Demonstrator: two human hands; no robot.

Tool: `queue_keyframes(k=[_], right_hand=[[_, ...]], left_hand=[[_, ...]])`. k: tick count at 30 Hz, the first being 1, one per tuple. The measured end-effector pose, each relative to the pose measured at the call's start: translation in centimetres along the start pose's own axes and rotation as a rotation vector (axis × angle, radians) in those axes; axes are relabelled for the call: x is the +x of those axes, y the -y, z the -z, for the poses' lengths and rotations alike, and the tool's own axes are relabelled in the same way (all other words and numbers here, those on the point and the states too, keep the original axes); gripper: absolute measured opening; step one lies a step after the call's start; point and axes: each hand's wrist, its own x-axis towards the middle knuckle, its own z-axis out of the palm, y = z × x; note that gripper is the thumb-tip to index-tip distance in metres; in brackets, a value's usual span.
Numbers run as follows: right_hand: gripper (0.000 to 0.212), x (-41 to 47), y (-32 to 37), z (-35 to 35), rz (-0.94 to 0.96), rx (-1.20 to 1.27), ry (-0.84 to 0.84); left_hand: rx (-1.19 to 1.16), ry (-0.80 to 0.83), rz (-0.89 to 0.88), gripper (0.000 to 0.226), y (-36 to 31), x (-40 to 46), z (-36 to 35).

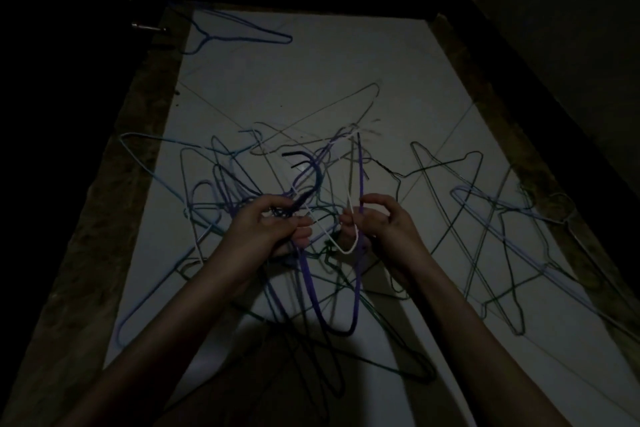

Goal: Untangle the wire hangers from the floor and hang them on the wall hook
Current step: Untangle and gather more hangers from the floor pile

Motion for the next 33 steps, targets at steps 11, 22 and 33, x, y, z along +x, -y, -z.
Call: queue_keyframes(k=[11, 22, 33], right_hand=[[0.015, -0.2, 0.2, -2.2, 0.035, -0.083, 0.051], [0.031, 0.5, 0.0, 0.1, -0.02, -0.257, -0.197], [0.033, 1.5, 0.0, 4.3, 0.111, -0.679, -0.366]], left_hand=[[-0.061, 0.011, 0.015, 0.016, 1.1, 0.1, -1.2], [0.036, -0.047, -0.195, 0.023, -0.9, 0.7, 1.2], [0.056, -0.152, -0.273, 0.028, -2.2, 2.4, 3.8]])
